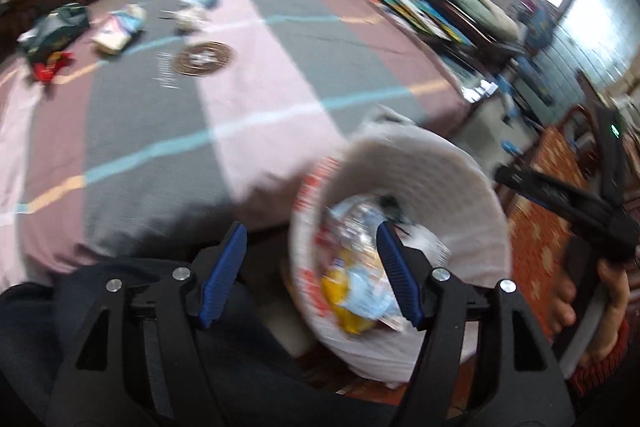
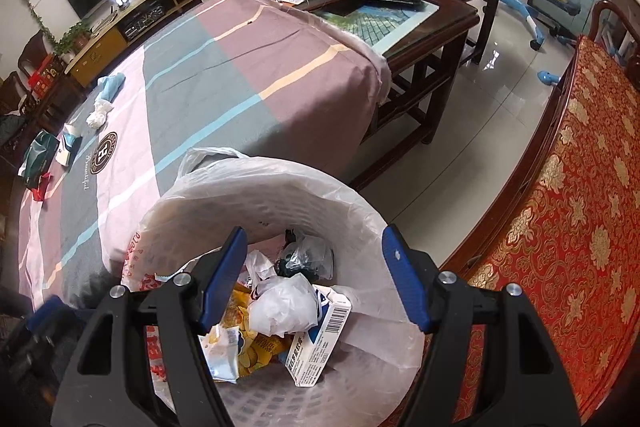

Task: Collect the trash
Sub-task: 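Grasp the red snack wrapper with the left gripper while the right grasps a white paper cup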

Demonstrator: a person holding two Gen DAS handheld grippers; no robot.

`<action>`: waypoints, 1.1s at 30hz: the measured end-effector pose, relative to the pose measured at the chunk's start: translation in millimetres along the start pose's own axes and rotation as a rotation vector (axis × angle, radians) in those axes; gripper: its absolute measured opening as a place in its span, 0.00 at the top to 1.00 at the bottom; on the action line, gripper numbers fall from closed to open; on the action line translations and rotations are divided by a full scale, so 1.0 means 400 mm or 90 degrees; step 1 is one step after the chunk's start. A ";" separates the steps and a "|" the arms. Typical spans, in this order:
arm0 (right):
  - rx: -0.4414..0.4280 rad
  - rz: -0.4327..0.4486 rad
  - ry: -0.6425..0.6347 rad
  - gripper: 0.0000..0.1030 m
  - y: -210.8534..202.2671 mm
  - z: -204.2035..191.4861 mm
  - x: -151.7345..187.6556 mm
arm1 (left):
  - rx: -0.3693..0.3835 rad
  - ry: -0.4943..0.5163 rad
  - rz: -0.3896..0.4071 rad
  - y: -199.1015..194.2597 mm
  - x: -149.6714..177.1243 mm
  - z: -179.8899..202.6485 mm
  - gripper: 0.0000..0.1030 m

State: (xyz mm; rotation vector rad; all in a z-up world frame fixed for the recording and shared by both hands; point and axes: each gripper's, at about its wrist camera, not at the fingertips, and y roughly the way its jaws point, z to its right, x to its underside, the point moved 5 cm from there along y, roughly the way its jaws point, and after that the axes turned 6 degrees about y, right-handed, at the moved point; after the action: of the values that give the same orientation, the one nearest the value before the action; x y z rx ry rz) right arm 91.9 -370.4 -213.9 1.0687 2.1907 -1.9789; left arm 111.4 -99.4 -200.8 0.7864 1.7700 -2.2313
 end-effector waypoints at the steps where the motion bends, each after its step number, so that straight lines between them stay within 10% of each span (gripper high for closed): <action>1: 0.000 0.001 -0.004 0.33 0.000 -0.006 0.000 | -0.018 -0.020 0.005 -0.004 -0.005 -0.033 0.34; 13: -0.087 -0.032 -0.067 0.33 0.062 -0.244 -0.021 | -0.144 -0.222 0.043 -0.060 0.013 -0.377 0.38; 23: -0.227 -0.051 -0.202 0.33 0.142 -0.751 -0.071 | -0.291 -0.316 0.180 -0.189 0.039 -0.593 0.49; 33: -0.254 -0.151 -0.148 0.33 0.424 -1.131 -0.118 | -0.272 -0.384 0.204 -0.117 -0.134 -0.826 0.49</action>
State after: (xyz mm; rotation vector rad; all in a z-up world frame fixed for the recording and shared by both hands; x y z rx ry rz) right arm 402.2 1.2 -249.7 0.5239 2.5157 -1.5322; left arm 230.0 216.6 -182.9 0.2404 1.5848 -1.5713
